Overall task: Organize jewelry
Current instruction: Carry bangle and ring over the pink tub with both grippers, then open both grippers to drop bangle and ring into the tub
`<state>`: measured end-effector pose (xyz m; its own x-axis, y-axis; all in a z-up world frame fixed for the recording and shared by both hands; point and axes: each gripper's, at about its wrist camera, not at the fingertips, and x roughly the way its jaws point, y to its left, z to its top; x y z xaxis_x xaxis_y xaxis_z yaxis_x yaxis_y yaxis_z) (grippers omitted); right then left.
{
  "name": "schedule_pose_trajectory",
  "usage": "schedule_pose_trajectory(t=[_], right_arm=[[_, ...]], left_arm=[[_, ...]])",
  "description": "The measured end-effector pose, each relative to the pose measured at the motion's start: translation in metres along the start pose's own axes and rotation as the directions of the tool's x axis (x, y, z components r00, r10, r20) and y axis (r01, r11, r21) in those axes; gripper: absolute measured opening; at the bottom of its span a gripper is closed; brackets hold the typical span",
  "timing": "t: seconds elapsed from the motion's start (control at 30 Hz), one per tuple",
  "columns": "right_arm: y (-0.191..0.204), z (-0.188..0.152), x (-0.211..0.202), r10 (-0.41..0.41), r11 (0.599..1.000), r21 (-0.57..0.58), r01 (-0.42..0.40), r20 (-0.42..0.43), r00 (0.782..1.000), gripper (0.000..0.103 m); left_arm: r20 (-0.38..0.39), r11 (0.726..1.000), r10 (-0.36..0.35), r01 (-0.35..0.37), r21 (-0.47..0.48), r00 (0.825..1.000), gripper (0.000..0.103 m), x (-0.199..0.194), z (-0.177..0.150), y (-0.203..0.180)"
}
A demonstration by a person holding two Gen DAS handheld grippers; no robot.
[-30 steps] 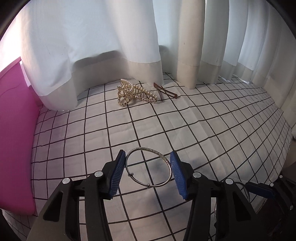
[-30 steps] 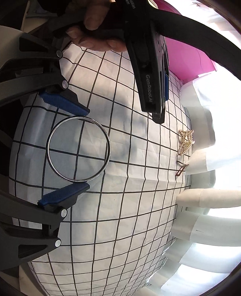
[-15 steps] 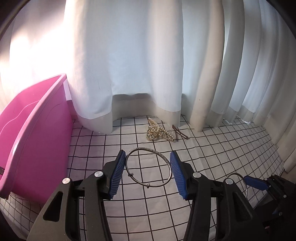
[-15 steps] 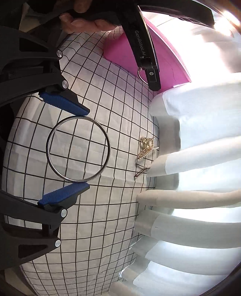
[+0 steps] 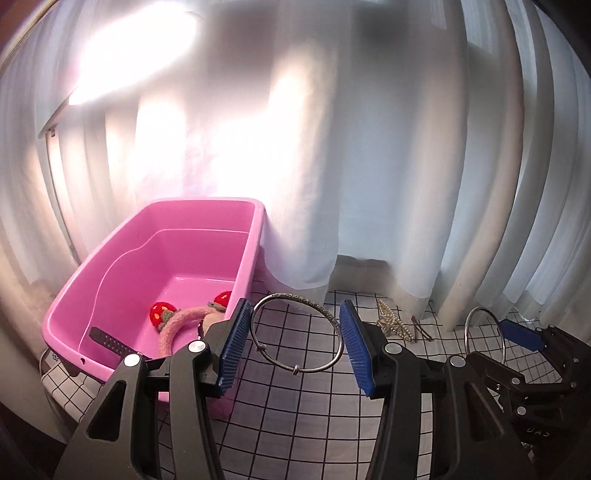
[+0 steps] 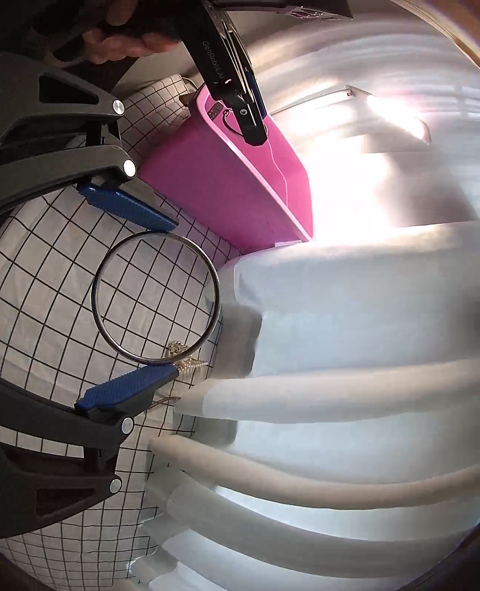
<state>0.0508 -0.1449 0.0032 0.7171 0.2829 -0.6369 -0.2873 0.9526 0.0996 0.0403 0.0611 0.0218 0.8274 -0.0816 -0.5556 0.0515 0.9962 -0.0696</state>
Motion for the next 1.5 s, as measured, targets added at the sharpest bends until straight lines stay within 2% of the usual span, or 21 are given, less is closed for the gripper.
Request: schedule_pose_trajectory(t=[0.13, 0.3, 0.43, 0.6, 0.77, 0.93, 1.13, 1.23, 1.3, 1.37, 1.43, 1.5], right_arm=[[0.027, 0.032, 0.010, 0.083, 0.996, -0.049, -0.081, 0.034, 0.996, 0.071], [0.070, 0.069, 0.028, 0.176, 0.978, -0.124, -0.167, 0.066, 0.982, 0.071], [0.103, 0.093, 0.054, 0.230, 0.962, -0.163, -0.219, 0.048, 0.972, 0.071], [0.143, 0.113, 0.092, 0.270, 0.941, -0.210, -0.264, -0.003, 0.963, 0.071], [0.170, 0.123, 0.132, 0.276, 0.934, -0.213, -0.287, -0.080, 0.958, 0.071], [0.187, 0.123, 0.172, 0.239, 0.939, -0.217, -0.267, -0.148, 0.960, 0.071], [0.193, 0.124, 0.211, 0.178, 0.950, -0.213, -0.227, -0.228, 0.957, 0.071], [0.193, 0.124, 0.220, 0.160, 0.955, -0.208, -0.213, -0.247, 0.956, 0.072], [0.191, 0.124, 0.224, 0.142, 0.957, -0.209, -0.201, -0.267, 0.953, 0.072], [0.191, 0.125, 0.226, 0.122, 0.958, -0.219, -0.186, -0.275, 0.954, 0.072], [0.192, 0.126, 0.226, 0.113, 0.957, -0.230, -0.178, -0.268, 0.957, 0.072], [0.190, 0.126, 0.220, 0.113, 0.957, -0.233, -0.172, -0.247, 0.962, 0.072]], left_arm=[[0.034, 0.996, 0.084, -0.082, -0.041, 0.996, 0.048, -0.012, 0.014, 0.035], [0.069, 0.980, 0.182, -0.175, -0.097, 0.981, 0.049, -0.022, 0.028, 0.083], [0.055, 0.962, 0.249, -0.241, -0.125, 0.967, 0.049, -0.016, 0.034, 0.120], [0.007, 0.947, 0.291, -0.287, -0.146, 0.957, 0.049, 0.003, 0.031, 0.160], [-0.048, 0.944, 0.286, -0.290, -0.158, 0.957, 0.049, 0.026, 0.021, 0.182], [-0.091, 0.945, 0.264, -0.277, -0.176, 0.960, 0.049, 0.059, 0.017, 0.191], [-0.164, 0.943, 0.255, -0.282, -0.178, 0.953, 0.051, 0.086, 0.009, 0.195], [-0.170, 0.938, 0.274, -0.302, -0.170, 0.947, 0.050, 0.088, 0.007, 0.196], [-0.178, 0.937, 0.276, -0.306, -0.170, 0.944, 0.057, 0.088, 0.007, 0.198], [-0.160, 0.936, 0.266, -0.295, -0.194, 0.950, 0.085, 0.083, 0.009, 0.199], [-0.116, 0.929, 0.291, -0.310, -0.202, 0.950, 0.092, 0.076, 0.011, 0.199], [-0.114, 0.926, 0.310, -0.327, -0.188, 0.944, 0.093, 0.075, 0.012, 0.200]])
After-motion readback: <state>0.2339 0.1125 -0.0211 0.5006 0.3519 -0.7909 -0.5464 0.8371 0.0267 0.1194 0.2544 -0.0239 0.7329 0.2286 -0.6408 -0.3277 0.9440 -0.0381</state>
